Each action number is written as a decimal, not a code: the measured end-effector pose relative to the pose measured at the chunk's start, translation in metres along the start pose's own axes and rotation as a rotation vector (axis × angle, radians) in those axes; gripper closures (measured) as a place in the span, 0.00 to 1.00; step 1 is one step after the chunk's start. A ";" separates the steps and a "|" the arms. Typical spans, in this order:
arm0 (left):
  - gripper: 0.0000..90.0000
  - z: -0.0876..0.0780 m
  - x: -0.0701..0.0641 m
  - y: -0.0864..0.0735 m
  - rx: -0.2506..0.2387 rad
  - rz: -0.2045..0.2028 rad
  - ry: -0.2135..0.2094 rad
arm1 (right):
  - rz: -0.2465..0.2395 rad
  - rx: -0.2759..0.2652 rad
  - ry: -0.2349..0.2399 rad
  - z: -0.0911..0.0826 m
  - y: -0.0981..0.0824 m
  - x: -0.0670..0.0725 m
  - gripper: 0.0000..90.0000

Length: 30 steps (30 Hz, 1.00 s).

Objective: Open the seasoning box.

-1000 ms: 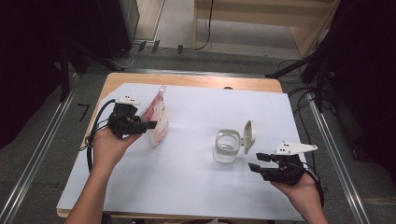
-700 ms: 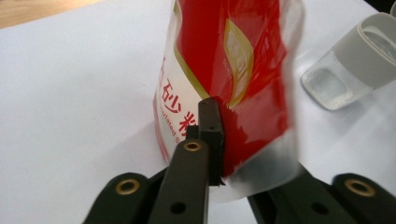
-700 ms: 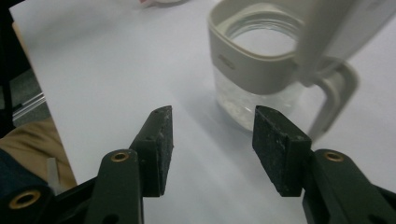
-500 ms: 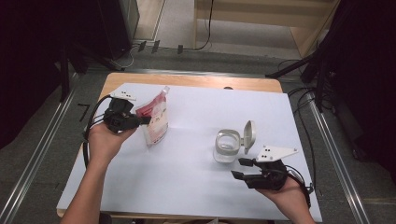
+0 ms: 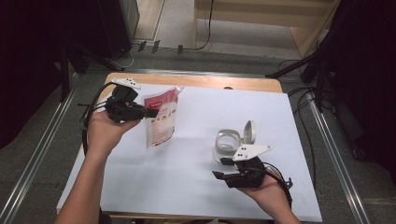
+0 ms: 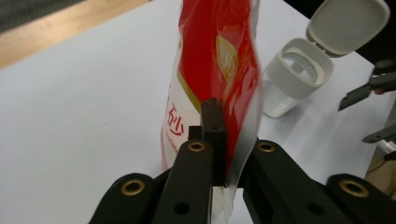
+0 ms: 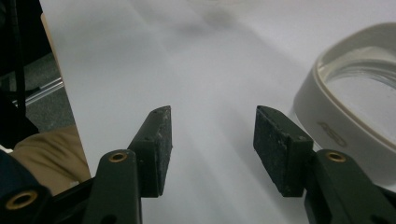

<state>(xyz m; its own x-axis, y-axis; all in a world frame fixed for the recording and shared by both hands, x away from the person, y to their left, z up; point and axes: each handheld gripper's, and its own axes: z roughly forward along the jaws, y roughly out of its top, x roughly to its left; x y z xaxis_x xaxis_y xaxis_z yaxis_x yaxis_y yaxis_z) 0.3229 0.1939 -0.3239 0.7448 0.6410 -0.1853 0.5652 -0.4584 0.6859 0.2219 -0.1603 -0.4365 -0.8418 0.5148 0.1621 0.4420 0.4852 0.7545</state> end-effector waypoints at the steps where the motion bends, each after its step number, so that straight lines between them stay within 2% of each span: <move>1: 1.00 -0.001 -0.003 0.003 0.003 0.006 0.002 | -0.002 -0.003 -0.004 0.002 0.002 0.001 0.53; 5: 1.00 -0.004 -0.008 0.010 0.007 0.002 -0.039 | -0.014 -0.004 0.001 0.013 0.008 0.005 0.53; 9: 1.00 -0.011 -0.014 0.012 -0.002 0.000 -0.059 | -0.005 -0.010 0.006 0.028 0.014 0.006 0.53; 11: 1.00 -0.013 -0.016 0.013 -0.011 0.006 -0.059 | -0.006 -0.016 0.006 0.034 0.018 0.007 0.53; 15: 1.00 -0.015 -0.020 0.014 -0.013 0.018 -0.063 | -0.042 -0.018 0.005 0.046 0.024 0.010 0.53; 20: 1.00 -0.013 -0.026 0.013 0.016 0.045 -0.064 | -0.017 -0.025 0.035 0.068 0.029 0.014 0.54; 23: 1.00 -0.014 -0.030 0.013 0.032 0.055 -0.086 | -0.016 -0.021 0.041 0.081 0.032 0.017 0.54; 24: 1.00 -0.015 -0.030 0.012 0.032 0.057 -0.100 | -0.022 -0.019 0.046 0.084 0.033 0.017 0.54; 30: 1.00 -0.015 -0.036 0.012 0.020 0.062 -0.118 | -0.004 -0.032 0.042 0.106 0.039 0.015 0.55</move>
<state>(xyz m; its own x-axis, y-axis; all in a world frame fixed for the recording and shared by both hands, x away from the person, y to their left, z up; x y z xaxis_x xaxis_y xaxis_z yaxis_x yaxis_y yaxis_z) 0.2977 0.1744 -0.2982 0.8145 0.5348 -0.2249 0.5227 -0.5080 0.6847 0.2596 -0.0587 -0.4720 -0.8562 0.4822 0.1854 0.4292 0.4642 0.7748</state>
